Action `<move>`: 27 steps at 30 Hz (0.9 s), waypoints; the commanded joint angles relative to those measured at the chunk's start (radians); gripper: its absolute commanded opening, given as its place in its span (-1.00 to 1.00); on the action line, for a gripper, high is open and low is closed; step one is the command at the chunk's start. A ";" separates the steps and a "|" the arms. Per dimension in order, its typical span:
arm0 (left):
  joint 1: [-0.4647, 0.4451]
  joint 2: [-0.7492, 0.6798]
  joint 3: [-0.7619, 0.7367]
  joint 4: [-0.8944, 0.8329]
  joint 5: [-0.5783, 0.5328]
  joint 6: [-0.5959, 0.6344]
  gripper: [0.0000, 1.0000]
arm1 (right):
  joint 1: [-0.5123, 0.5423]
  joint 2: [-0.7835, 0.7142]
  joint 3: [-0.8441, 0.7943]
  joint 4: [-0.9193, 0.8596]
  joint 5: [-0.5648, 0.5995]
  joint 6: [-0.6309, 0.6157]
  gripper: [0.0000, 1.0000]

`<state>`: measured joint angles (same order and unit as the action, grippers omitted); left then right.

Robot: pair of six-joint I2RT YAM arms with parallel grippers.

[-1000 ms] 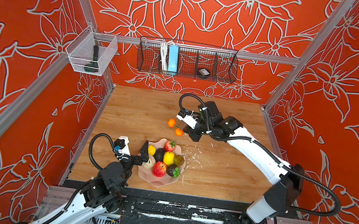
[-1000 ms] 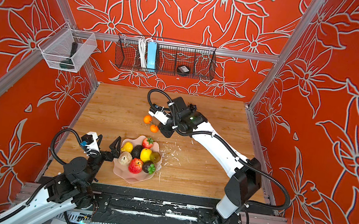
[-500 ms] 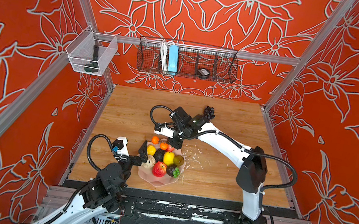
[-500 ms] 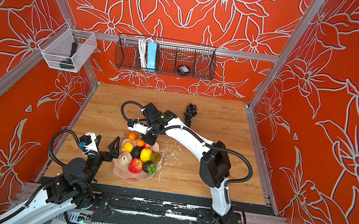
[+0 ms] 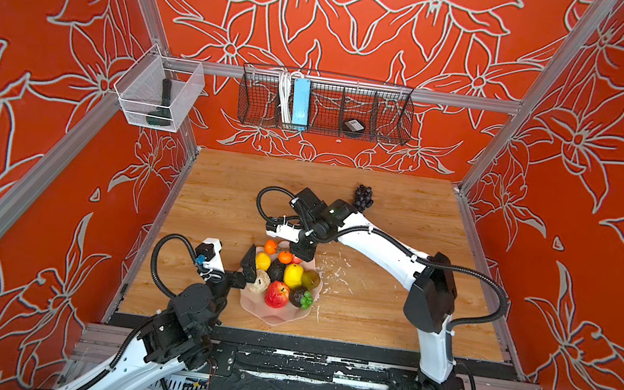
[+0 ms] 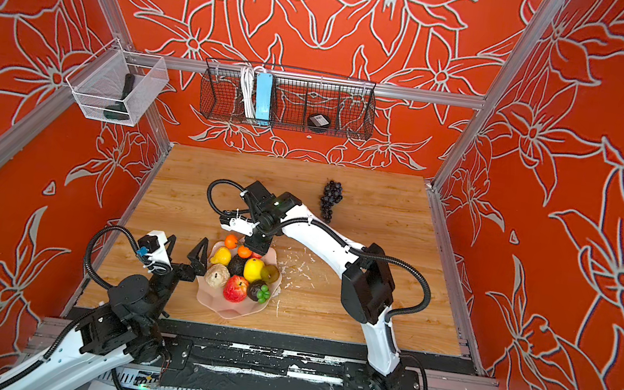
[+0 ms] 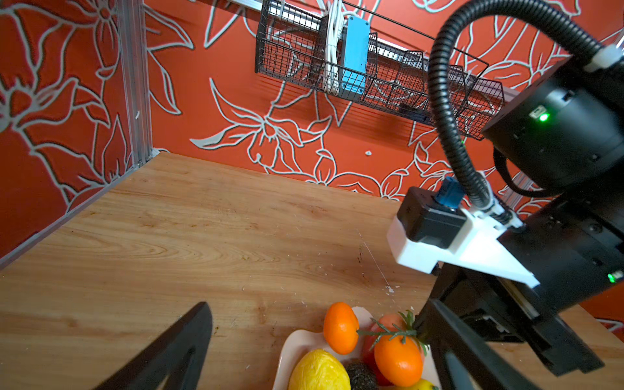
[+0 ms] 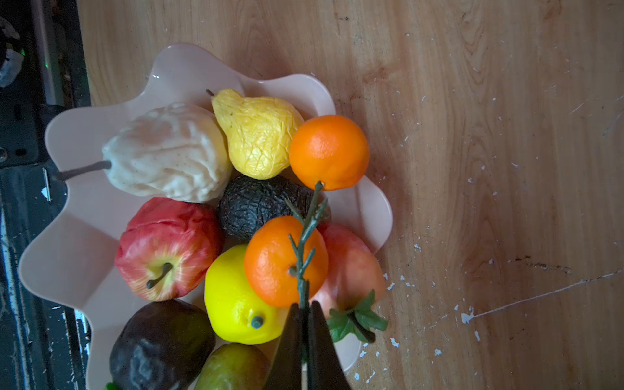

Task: Place and organize the fake fruits in the fruit bowl
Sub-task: 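Lower the two oranges into the bowl with the right gripper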

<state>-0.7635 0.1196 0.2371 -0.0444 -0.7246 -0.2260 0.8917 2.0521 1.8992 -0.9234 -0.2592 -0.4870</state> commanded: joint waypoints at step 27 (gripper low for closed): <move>0.007 -0.006 -0.013 0.003 -0.026 -0.019 0.96 | 0.038 0.115 0.110 -0.091 0.080 0.050 -1.00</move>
<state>-0.7635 0.1196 0.2371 -0.0448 -0.7246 -0.2260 0.9173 2.1487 1.9797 -0.9764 -0.1909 -0.4362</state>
